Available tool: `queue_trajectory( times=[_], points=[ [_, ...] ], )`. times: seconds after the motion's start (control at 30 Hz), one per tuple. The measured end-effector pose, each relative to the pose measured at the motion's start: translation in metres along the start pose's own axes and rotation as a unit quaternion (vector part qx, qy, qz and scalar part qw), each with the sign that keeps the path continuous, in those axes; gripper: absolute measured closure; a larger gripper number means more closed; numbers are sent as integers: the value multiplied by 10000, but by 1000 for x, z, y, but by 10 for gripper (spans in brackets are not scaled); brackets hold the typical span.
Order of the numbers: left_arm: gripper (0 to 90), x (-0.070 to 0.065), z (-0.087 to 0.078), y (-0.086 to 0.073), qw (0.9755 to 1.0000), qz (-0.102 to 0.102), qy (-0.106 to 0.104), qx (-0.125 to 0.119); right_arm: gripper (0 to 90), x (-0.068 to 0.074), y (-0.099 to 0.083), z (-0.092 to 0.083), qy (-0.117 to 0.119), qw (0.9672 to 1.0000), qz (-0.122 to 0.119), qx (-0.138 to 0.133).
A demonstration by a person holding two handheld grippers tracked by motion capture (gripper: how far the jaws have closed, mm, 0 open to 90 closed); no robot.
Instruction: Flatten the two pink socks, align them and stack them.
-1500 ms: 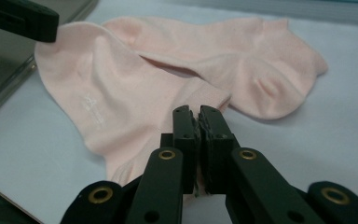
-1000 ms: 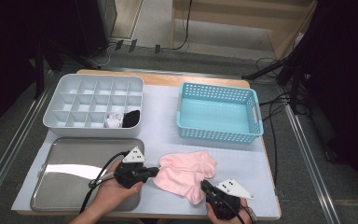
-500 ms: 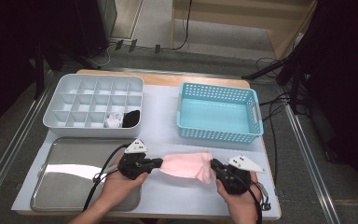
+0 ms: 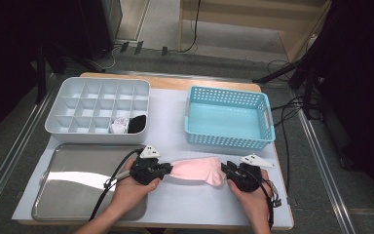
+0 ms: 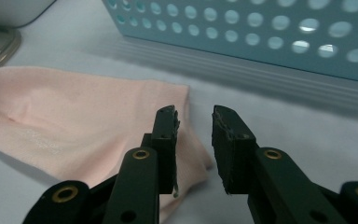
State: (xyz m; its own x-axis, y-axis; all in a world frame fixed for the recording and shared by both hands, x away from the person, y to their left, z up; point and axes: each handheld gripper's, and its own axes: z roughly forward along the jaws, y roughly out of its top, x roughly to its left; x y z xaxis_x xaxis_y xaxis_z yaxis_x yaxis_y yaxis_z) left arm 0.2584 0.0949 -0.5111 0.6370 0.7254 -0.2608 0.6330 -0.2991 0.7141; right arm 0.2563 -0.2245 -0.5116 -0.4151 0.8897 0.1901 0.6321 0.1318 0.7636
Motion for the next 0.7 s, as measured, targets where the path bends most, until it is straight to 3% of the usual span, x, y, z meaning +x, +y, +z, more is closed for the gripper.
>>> queue_trajectory(
  times=[0.13,0.23,0.4,0.5,0.6,0.7],
  points=[
    [753,-1,-1,-2,10000,1,59,16,719,-12,-3,-13,-26,9997,225,-136],
    [724,-1,-1,-3,9999,31,75,81,718,-17,-7,-16,80,9988,470,-120],
    [748,2,-1,-5,9997,40,2,229,687,-7,-12,-3,183,9992,343,83],
    [776,5,-3,-5,9995,30,-60,293,696,-1,-13,3,132,9996,227,134],
    [839,6,-4,-6,9994,44,-110,338,724,3,-15,7,40,9999,91,113],
    [892,3,-2,-7,9993,65,-137,355,794,4,-16,7,-5,9999,130,98]
  ],
)
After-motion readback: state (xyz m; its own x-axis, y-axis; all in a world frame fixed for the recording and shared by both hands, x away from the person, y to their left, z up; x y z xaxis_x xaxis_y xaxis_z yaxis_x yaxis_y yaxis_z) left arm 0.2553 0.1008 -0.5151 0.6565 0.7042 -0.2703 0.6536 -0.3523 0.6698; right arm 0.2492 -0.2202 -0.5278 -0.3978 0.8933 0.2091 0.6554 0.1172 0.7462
